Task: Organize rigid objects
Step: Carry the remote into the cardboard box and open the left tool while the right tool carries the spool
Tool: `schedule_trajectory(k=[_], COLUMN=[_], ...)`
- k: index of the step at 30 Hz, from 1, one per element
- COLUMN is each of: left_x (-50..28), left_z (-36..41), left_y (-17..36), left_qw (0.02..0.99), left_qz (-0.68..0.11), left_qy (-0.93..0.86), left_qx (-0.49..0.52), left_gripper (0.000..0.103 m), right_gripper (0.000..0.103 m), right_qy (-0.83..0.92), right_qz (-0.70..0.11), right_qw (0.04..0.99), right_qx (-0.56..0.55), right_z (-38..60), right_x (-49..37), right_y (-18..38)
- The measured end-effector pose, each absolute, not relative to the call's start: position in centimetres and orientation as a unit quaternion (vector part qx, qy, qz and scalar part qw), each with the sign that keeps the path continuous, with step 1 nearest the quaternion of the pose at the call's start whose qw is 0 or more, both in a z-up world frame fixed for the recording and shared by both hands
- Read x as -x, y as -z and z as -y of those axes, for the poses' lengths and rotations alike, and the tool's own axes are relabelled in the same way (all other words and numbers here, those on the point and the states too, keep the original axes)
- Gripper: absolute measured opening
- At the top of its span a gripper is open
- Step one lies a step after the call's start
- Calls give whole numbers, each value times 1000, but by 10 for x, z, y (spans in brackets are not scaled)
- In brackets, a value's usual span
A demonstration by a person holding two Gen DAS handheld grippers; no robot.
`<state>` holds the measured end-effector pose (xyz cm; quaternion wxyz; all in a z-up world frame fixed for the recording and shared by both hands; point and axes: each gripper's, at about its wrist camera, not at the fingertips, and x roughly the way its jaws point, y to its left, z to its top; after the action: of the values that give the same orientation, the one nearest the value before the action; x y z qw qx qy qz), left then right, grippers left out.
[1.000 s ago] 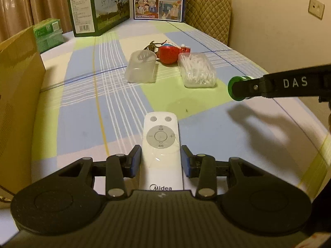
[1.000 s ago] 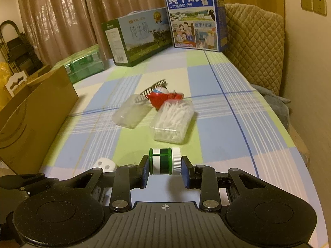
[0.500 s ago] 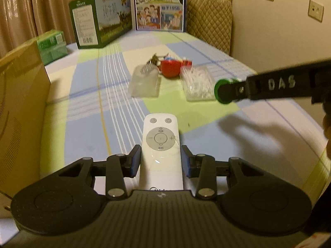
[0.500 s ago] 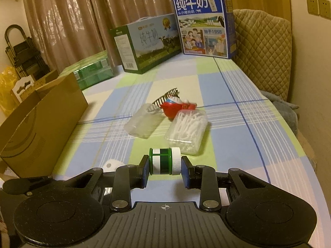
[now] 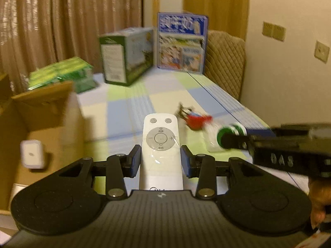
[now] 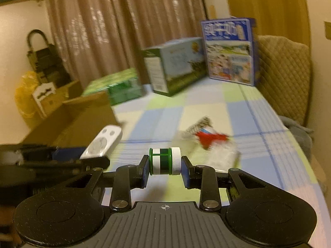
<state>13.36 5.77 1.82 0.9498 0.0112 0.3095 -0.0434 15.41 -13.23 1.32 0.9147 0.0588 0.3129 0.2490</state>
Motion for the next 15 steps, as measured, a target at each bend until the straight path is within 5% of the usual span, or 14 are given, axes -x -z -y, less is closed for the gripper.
schedule_trajectory(k=[15], left_x=[-96], left_z=[-211], left_y=[-73], left_qw=[947], left_qz=[-310], left_qy=[-74], left_qx=[-45], left_gripper=[35], right_gripper=[28], right_qy=[-398], right_qz=[-290], right_qw=[869], right_qx=[-39], right_z=[-19], right_x=[-144], right_y=[-73])
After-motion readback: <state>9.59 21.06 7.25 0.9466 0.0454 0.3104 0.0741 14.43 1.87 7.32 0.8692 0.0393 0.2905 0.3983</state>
